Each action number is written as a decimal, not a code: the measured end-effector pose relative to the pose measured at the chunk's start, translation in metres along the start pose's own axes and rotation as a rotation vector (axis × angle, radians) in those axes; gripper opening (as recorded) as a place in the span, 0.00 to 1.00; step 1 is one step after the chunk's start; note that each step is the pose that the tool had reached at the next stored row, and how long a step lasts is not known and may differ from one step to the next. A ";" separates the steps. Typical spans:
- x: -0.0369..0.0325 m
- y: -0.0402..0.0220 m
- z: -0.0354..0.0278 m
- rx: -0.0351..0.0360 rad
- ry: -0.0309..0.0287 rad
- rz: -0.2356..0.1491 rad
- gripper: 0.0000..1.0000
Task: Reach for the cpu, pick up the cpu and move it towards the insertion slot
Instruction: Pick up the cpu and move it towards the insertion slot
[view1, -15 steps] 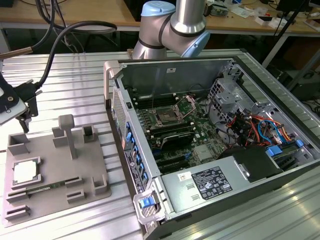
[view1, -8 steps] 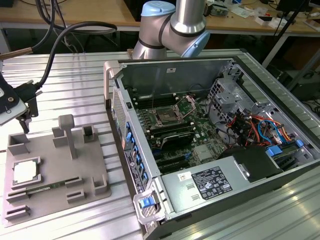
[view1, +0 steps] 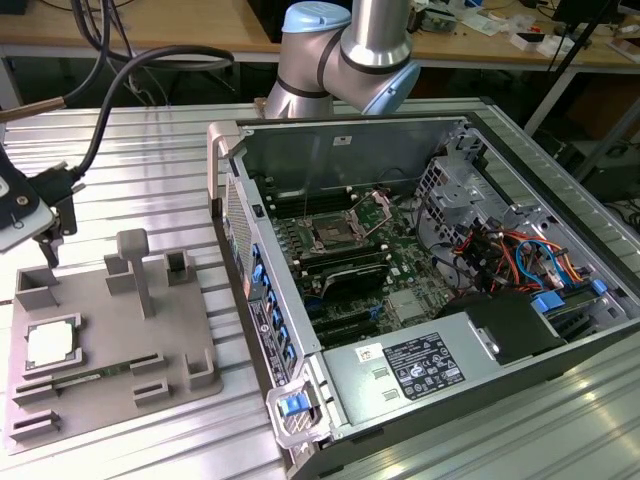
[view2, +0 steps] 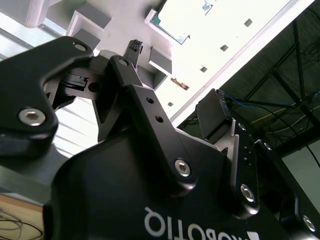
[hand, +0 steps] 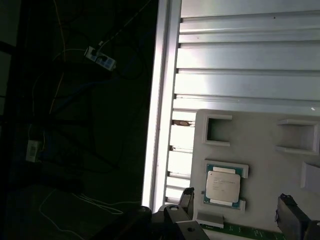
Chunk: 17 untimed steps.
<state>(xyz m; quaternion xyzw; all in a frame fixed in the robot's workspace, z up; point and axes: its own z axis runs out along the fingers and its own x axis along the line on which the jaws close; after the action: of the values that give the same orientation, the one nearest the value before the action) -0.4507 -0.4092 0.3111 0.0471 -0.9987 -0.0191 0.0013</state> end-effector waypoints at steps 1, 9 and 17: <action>0.0000 -0.0003 0.0004 -0.0001 -0.0001 0.000 0.72; 0.0000 -0.0006 0.0042 0.0000 0.0001 0.000 0.72; 0.0001 -0.0008 0.0109 0.0000 0.0003 0.000 0.72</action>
<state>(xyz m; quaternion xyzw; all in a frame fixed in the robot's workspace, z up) -0.4508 -0.4097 0.3002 0.0471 -0.9987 -0.0191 0.0014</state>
